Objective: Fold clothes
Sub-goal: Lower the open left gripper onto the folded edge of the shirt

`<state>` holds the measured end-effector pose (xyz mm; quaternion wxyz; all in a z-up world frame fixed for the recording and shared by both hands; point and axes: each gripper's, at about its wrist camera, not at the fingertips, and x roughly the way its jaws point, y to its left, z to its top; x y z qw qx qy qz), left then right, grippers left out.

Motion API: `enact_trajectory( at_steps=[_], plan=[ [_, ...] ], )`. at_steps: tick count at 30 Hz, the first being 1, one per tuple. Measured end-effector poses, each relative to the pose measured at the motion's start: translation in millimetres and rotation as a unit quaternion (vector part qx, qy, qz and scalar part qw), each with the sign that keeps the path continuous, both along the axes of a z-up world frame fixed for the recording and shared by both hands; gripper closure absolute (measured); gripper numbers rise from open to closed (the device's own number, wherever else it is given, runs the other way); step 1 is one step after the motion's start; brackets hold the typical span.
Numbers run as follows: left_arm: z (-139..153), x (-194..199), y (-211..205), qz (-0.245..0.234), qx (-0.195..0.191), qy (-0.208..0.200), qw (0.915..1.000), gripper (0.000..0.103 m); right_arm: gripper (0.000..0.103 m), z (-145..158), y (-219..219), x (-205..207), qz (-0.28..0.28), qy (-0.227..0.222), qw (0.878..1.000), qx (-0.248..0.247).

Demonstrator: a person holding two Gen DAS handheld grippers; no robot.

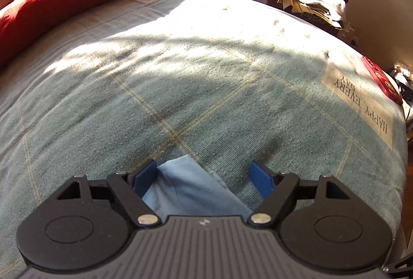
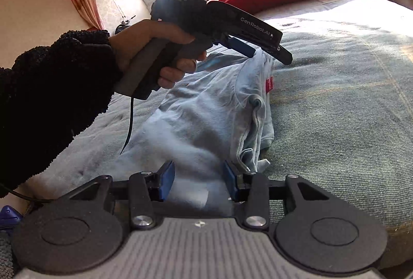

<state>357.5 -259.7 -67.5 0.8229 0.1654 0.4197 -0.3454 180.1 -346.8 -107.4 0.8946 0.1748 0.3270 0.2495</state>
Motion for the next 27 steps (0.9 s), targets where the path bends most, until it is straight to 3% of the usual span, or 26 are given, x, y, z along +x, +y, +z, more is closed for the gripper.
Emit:
enact_trajectory(
  at_steps=[3,6,8,11,15,21,27],
  plan=[
    [22.4,4.5,26.8,0.023,-0.025,0.005,0.9994,0.026,0.051,0.0,0.7,-1.5,0.005,-0.004,1.000,-0.001],
    [26.8,13.3,53.7,0.053,-0.054,0.051,0.9959,0.026,0.046,-0.2,1.7,-1.4,0.008,-0.004,1.000,0.003],
    [18.7,19.1,67.5,0.069,-0.068,0.082,0.9919,0.026,0.044,-0.6,2.0,-1.4,0.009,-0.003,1.000,0.008],
    [-0.1,29.8,75.8,0.091,-0.066,0.098,0.9888,0.026,0.043,-0.1,2.8,-1.1,0.011,-0.002,1.000,0.007],
    [-11.0,49.1,83.7,0.116,-0.093,0.108,0.9829,0.026,0.042,0.8,3.6,-1.2,0.011,-0.002,1.000,0.004],
    [16.2,32.6,89.9,0.097,-0.087,0.073,0.9888,0.026,0.035,1.9,6.8,-2.6,0.013,-0.004,1.000,0.003],
    [19.8,-2.3,118.8,0.083,-0.090,0.104,0.9870,0.025,0.031,2.9,11.3,-2.8,0.014,-0.007,1.000,-0.002]
  ],
)
